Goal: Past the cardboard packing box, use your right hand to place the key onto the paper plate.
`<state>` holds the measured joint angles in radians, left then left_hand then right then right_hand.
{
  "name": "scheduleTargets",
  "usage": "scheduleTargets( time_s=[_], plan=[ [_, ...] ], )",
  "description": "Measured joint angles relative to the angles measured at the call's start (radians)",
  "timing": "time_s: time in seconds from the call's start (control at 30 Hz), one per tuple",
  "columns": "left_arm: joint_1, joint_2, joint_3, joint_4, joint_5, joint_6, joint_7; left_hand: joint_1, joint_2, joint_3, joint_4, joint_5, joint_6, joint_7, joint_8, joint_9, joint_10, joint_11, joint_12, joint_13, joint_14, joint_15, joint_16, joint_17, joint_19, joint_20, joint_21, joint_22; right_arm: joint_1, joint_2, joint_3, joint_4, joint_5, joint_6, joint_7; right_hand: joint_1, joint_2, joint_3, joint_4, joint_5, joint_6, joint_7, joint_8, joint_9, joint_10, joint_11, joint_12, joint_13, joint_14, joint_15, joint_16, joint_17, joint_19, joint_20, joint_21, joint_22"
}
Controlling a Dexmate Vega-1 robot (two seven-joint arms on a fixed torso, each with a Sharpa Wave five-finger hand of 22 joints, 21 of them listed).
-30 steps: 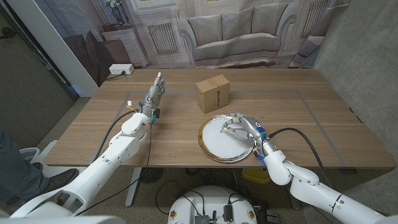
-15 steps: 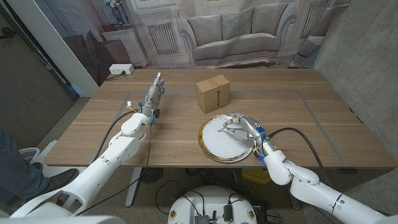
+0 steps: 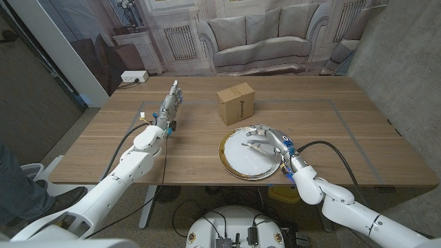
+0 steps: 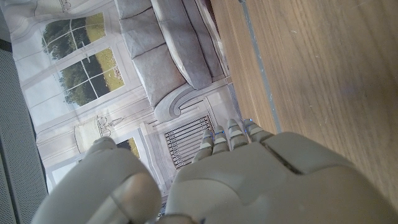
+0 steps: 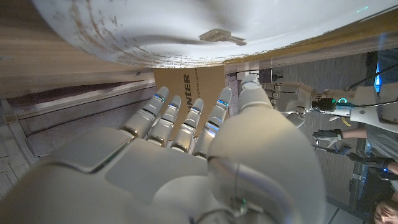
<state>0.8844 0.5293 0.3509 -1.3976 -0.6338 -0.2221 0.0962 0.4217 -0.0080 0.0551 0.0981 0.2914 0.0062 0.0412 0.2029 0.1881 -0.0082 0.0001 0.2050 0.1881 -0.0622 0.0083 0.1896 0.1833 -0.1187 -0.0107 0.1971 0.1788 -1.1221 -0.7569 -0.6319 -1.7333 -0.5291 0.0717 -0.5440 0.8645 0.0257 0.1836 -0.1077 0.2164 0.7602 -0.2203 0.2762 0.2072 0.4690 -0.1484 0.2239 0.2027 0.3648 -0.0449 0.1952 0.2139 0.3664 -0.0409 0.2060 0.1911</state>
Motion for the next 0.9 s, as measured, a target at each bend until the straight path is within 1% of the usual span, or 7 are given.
scheduleTargets(
  time_s=[0.07, 0.13, 0.3, 0.4, 0.57, 0.67, 0.9],
  plan=[
    [0.005, 0.005, -0.003, -0.008, 0.0, 0.0, 0.0, 0.0, 0.0, 0.0, 0.0, 0.0, 0.0, 0.0, 0.0, 0.0, 0.0, 0.0, 0.0, 0.0, 0.0, 0.0, 0.0, 0.0, 0.0, 0.0, 0.0, 0.0, 0.0, 0.0, 0.0, -0.001, 0.0, 0.0, 0.002, -0.004, 0.004, 0.0, 0.0, 0.0, -0.01, 0.0, 0.0, 0.0, 0.0, 0.0, 0.0, 0.0, -0.004, 0.004, 0.0, 0.0, 0.0, 0.0, 0.0, 0.0],
    [0.006, 0.006, -0.003, -0.009, 0.0, 0.0, 0.0, 0.0, 0.0, 0.0, 0.0, 0.0, 0.0, 0.0, 0.0, 0.0, 0.0, 0.0, 0.0, 0.0, 0.0, 0.0, 0.0, 0.0, 0.0, 0.0, 0.0, 0.0, -0.001, -0.001, 0.0, -0.003, 0.0, 0.0, 0.002, -0.01, 0.002, -0.003, 0.003, 0.0, -0.01, 0.0, -0.006, 0.0, 0.0, 0.0, 0.0, 0.0, -0.004, 0.004, 0.0, 0.0, 0.0, 0.0, 0.0, 0.0],
    [0.009, 0.009, -0.005, -0.013, -0.001, 0.0, 0.0, 0.0, 0.0, -0.003, -0.003, 0.0, 0.0, 0.0, 0.0, 0.0, 0.0, 0.0, 0.0, 0.0, 0.0, 0.0, 0.0, 0.0, 0.0, 0.0, 0.0, 0.0, -0.004, -0.001, 0.004, -0.009, 0.005, 0.0, 0.002, -0.014, 0.006, -0.005, 0.005, 0.0, -0.019, -0.001, -0.008, 0.005, 0.0, 0.0, 0.0, 0.0, -0.004, 0.004, 0.0, 0.0, 0.0, 0.0, 0.0, 0.0],
    [0.011, 0.012, -0.007, -0.015, -0.002, 0.0, -0.001, 0.0, 0.0, -0.004, -0.004, 0.0, 0.0, 0.0, 0.0, 0.0, 0.0, 0.0, 0.0, 0.0, 0.0, 0.0, 0.0, 0.0, 0.0, 0.0, 0.0, 0.0, -0.006, -0.001, 0.006, -0.014, 0.008, 0.0, 0.002, -0.02, 0.001, -0.007, 0.007, 0.0, -0.019, -0.001, -0.01, 0.005, 0.0, 0.0, 0.0, 0.0, -0.004, 0.004, 0.0, 0.0, 0.0, 0.0, 0.0, 0.0],
    [0.013, 0.014, -0.01, -0.016, -0.003, -0.004, -0.005, 0.0, 0.0, -0.004, -0.004, 0.0, 0.0, 0.0, 0.0, 0.0, 0.0, 0.0, 0.0, 0.0, 0.0, 0.0, 0.0, 0.0, 0.0, 0.0, 0.0, 0.0, -0.01, -0.003, 0.012, -0.03, 0.009, 0.0, 0.002, -0.027, 0.008, -0.011, 0.011, 0.0, -0.023, 0.002, -0.01, 0.005, 0.0, 0.0, 0.0, 0.0, -0.004, 0.004, 0.0, 0.0, 0.0, 0.0, 0.0, 0.0],
    [0.013, 0.014, -0.01, -0.016, -0.005, -0.007, -0.008, 0.0, 0.0, -0.004, -0.004, 0.0, 0.0, 0.0, 0.0, 0.0, 0.0, 0.0, 0.0, 0.0, 0.0, 0.0, 0.0, 0.0, 0.0, 0.0, 0.0, 0.0, -0.013, -0.005, 0.017, -0.039, 0.009, 0.0, 0.002, -0.033, 0.006, -0.011, 0.011, 0.0, -0.026, -0.002, -0.015, 0.005, 0.0, 0.0, 0.0, 0.0, -0.004, 0.004, 0.0, 0.0, 0.0, 0.0, 0.0, 0.0],
    [0.015, 0.016, -0.014, -0.013, -0.009, -0.012, -0.014, 0.0, 0.0, -0.004, -0.004, 0.0, 0.0, 0.0, 0.0, 0.0, 0.0, 0.0, 0.0, 0.0, 0.0, 0.0, 0.0, 0.0, 0.0, 0.0, 0.0, 0.0, -0.019, -0.009, 0.027, -0.062, 0.004, 0.0, -0.003, -0.041, 0.006, -0.015, 0.015, 0.0, -0.026, -0.001, -0.015, 0.009, 0.004, 0.004, 0.0, 0.0, -0.003, 0.004, 0.0, 0.0, 0.0, 0.0, 0.0, 0.0]
  ],
)
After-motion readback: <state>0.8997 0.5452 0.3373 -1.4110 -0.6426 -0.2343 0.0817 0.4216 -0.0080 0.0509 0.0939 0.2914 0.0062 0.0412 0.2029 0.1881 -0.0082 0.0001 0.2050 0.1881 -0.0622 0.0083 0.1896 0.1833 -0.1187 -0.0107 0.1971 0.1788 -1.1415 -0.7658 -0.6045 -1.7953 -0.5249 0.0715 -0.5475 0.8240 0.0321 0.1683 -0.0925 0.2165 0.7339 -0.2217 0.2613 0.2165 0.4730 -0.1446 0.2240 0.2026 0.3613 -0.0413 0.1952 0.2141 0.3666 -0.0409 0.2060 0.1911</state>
